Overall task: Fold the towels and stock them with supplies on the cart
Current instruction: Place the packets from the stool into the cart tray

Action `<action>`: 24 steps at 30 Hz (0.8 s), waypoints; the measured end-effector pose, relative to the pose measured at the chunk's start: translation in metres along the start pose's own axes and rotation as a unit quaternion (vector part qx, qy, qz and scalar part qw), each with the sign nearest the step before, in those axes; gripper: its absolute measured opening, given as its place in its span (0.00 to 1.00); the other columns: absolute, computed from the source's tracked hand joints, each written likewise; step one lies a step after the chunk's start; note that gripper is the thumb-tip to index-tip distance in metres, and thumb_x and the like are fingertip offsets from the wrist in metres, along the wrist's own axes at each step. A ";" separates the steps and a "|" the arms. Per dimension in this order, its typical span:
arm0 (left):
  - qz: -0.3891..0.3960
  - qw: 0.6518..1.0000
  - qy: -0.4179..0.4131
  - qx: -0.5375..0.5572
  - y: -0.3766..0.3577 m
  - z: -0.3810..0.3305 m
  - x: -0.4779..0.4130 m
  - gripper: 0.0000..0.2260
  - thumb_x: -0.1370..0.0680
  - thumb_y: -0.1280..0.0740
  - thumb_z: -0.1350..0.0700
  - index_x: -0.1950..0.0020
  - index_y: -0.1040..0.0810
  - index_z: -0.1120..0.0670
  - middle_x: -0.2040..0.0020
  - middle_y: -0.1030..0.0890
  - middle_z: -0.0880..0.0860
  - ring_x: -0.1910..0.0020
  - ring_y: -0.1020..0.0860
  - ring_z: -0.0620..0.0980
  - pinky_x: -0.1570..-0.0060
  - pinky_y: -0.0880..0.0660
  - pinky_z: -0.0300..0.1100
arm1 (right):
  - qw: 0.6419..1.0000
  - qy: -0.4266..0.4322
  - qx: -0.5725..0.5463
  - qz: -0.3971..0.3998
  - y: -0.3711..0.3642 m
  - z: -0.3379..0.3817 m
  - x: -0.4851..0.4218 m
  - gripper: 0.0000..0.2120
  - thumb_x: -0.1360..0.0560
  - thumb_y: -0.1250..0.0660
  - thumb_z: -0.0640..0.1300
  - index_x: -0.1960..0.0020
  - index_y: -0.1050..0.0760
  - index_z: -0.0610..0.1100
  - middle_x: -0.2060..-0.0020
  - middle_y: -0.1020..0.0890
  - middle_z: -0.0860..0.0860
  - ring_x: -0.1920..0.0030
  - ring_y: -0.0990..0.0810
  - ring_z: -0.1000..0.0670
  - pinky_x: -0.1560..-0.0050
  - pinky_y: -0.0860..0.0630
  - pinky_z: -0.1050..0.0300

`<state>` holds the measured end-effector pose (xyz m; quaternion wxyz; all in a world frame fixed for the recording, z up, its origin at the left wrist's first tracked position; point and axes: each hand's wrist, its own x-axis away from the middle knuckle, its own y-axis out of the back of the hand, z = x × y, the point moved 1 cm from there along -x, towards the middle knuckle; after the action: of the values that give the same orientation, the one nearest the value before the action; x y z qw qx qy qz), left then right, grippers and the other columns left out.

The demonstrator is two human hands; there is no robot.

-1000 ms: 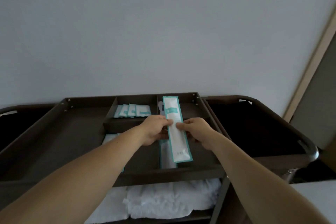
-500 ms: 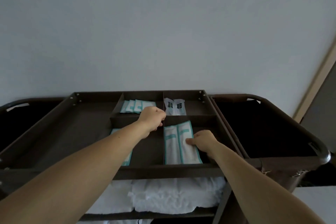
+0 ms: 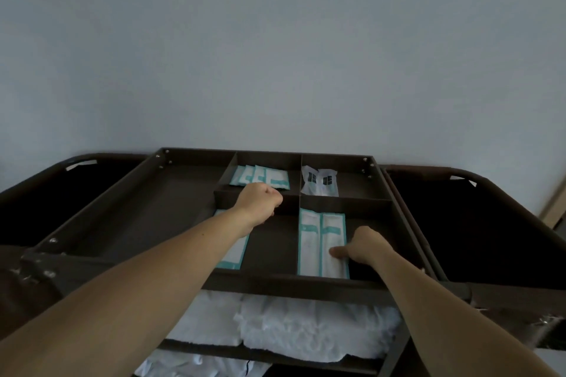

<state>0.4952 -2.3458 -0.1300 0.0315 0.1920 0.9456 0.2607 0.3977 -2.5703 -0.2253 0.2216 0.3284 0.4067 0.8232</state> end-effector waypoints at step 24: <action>-0.090 0.947 -0.008 -0.308 0.304 0.164 0.073 0.26 0.21 0.37 0.43 0.25 0.31 0.52 0.26 0.32 0.53 0.27 0.35 0.57 0.31 0.33 0.58 | 0.932 0.302 0.200 -0.015 -0.106 0.293 0.153 0.35 0.21 0.41 0.66 0.21 0.39 0.48 0.24 0.35 0.44 0.25 0.36 0.39 0.26 0.36 0.43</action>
<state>0.5590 -1.9986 -0.1147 0.1198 0.0891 0.8325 0.5336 0.5144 -2.2592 -0.1239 0.0306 0.0953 0.6156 0.7816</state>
